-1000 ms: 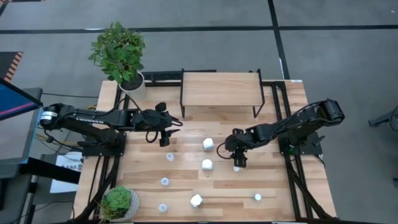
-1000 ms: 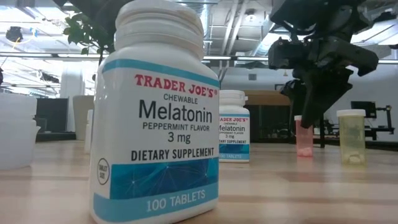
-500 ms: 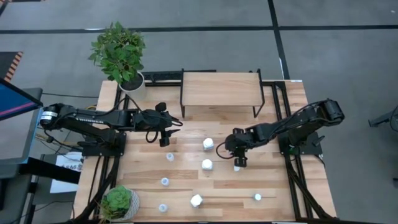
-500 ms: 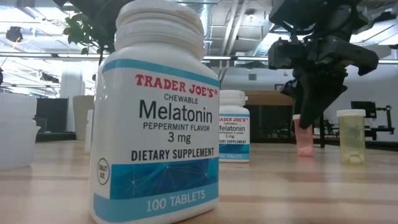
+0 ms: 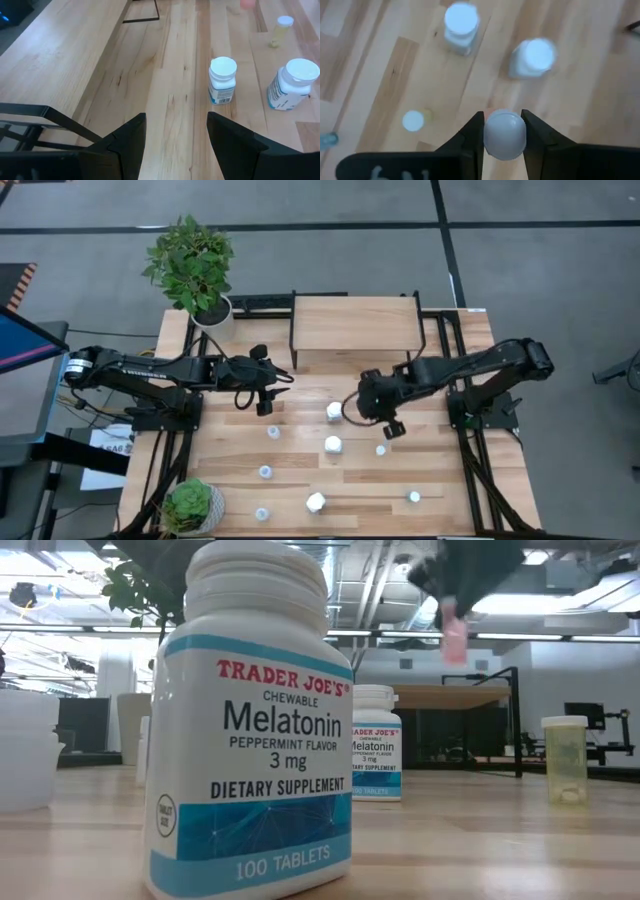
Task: Pick and place medicine bottles onto shelf by color
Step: Put the pink pill bottle on the shelf
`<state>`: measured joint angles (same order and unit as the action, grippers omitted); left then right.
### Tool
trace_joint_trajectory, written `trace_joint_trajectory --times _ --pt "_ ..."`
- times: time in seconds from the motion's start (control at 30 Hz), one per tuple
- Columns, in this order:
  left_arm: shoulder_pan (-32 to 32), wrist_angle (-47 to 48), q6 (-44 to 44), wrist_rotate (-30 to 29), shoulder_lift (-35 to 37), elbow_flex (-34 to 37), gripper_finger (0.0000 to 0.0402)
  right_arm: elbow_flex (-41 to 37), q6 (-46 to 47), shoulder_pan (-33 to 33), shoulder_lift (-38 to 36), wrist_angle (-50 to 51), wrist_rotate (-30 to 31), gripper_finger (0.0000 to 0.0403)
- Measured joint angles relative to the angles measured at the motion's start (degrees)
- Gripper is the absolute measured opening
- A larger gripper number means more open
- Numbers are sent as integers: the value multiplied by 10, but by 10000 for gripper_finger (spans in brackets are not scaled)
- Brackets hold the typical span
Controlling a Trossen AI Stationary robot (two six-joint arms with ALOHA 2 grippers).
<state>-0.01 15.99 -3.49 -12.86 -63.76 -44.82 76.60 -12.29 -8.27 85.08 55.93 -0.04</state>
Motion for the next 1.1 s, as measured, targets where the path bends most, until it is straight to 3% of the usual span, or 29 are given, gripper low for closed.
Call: trace_joint_trajectory --times 0.23,0.47,0.77,0.93,1.1 --pt "0 0 0 0 0 0 199 131 -108 85 0 101 2 101" --pt "0 0 0 0 0 0 199 190 -194 244 0 109 4 102" --pt "0 0 0 0 0 0 199 190 -126 487 6 92 4 102" --pt "0 0 0 0 0 0 199 190 -81 557 17 84 1 102" --pt "0 0 0 0 0 0 199 190 -55 583 62 83 1 102"
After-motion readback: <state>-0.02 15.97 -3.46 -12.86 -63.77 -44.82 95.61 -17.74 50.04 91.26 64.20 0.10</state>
